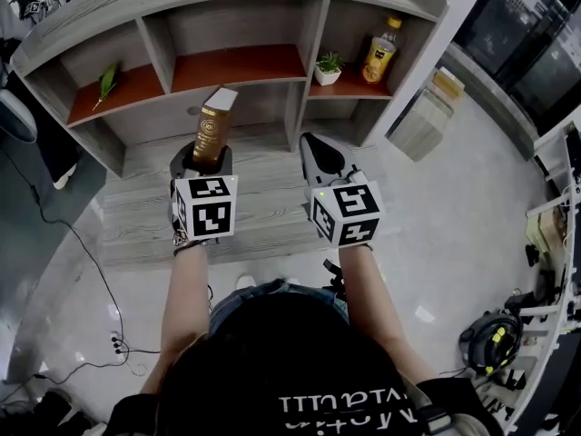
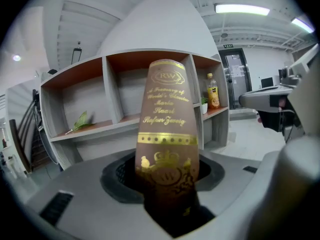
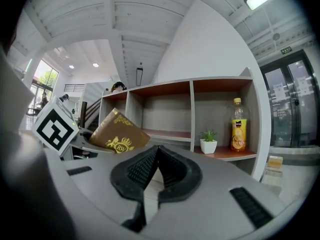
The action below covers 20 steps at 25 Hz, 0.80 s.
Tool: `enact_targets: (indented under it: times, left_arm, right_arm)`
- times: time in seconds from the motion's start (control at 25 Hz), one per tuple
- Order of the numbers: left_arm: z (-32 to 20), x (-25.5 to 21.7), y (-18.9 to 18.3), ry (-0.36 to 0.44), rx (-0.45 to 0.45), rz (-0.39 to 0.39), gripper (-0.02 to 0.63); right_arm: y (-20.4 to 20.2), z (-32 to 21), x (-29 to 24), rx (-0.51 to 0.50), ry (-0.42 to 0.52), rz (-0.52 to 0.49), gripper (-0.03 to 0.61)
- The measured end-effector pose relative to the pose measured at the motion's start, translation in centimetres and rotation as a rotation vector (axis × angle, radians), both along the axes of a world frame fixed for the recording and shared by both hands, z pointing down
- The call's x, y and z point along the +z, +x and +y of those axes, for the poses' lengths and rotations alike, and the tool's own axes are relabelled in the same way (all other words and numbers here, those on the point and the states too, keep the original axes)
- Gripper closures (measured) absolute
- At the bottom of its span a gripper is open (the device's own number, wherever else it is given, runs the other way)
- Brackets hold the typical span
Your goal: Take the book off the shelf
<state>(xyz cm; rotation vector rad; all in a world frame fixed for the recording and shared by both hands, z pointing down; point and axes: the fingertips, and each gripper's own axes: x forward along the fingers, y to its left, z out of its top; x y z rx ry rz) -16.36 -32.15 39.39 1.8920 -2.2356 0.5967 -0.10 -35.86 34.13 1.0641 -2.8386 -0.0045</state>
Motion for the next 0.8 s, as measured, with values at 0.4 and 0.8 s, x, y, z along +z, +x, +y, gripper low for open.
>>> enact_targets:
  times: [0.4,0.8]
  left_arm:
    - [0.6,0.1,-0.7,0.014,-0.021,0.032,0.379]
    - [0.7,-0.3,-0.8,0.017,-0.022,0.027,0.379]
  right_arm:
    - [-1.1,0.4,0.4,-0.032,0.0,0.009,0.563]
    - [-1.6,0.5,0.7,-0.045,-0.006,0.014,0.563]
